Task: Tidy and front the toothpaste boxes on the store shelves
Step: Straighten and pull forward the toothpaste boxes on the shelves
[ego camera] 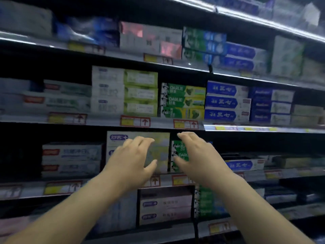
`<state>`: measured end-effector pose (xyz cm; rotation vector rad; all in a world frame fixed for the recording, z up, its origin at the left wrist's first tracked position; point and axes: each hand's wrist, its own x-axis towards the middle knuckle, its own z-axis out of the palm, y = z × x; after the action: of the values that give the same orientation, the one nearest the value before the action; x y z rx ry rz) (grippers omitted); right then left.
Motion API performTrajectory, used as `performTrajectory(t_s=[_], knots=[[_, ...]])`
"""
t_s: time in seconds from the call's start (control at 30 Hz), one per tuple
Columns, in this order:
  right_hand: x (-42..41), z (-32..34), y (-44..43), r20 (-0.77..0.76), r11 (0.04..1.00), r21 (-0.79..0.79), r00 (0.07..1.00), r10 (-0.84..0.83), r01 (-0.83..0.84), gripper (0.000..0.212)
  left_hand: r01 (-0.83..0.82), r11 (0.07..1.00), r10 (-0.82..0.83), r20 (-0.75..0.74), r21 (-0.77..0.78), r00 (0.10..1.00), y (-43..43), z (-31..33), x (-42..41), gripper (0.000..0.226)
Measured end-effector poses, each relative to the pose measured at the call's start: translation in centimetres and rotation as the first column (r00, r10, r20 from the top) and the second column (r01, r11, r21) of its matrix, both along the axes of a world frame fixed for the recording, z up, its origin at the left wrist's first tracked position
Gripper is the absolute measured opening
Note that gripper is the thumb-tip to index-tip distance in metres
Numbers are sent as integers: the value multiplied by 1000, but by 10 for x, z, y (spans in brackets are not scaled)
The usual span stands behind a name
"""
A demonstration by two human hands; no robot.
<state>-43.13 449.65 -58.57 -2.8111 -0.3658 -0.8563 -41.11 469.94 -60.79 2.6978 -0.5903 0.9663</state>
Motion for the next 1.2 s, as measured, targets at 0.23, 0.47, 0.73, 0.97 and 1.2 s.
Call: performTrajectory(t_s=[0.23,0.47,0.73,0.97,1.2], knots=[[-23,54,42,18,987,121,994,106,-107,69,-59,998,55,111,37,992,38,48,-30,62],[-7,62,59,7,820,540,975,221,-190,62,-51,961,51,-5,-271,999,87,65,-27,62],[50,83,72,45,720,668,975,217,-191,63,-179,861,181,-41,-476,983,139,94,40,53],[102,100,88,-2,738,663,986,168,-124,62,-176,824,185,-39,-539,982,146,112,90,56],[131,93,95,-23,702,711,997,80,-40,50,-116,800,179,50,-588,983,133,105,120,44]])
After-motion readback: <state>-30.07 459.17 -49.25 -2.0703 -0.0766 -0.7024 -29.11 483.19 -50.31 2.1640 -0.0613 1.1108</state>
